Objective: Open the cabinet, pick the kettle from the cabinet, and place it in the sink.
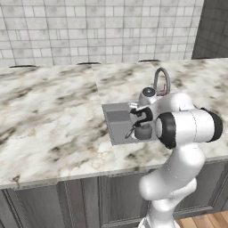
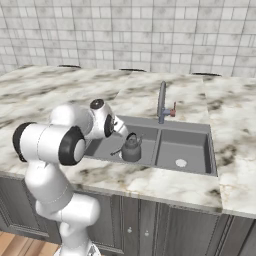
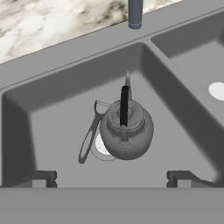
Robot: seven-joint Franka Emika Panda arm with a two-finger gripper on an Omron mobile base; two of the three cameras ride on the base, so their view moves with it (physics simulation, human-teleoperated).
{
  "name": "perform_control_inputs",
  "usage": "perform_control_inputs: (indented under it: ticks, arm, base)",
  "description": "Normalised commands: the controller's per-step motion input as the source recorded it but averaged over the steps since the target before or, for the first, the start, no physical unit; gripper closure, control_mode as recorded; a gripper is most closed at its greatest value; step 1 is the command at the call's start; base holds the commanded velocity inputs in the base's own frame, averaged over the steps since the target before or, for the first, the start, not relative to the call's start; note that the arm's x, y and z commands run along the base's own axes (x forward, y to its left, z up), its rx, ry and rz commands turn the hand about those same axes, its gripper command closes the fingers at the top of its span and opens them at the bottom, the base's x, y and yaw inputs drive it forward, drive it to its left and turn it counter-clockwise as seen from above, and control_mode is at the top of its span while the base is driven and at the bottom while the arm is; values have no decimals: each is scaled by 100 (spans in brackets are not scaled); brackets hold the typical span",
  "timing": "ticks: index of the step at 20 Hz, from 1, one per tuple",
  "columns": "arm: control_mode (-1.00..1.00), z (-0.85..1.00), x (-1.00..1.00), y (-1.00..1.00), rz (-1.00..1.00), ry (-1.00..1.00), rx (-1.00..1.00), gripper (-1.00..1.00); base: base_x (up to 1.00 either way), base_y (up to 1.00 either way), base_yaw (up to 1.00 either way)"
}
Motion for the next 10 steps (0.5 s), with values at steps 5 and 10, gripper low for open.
perform_control_inputs:
  ticks: [5,10]
  arm:
    - [-100,44,-19,0,19,-1,1,-100]
    - [-100,42,-22,0,15,0,0,-100]
  base:
    - [0,0,0]
    - [0,0,0]
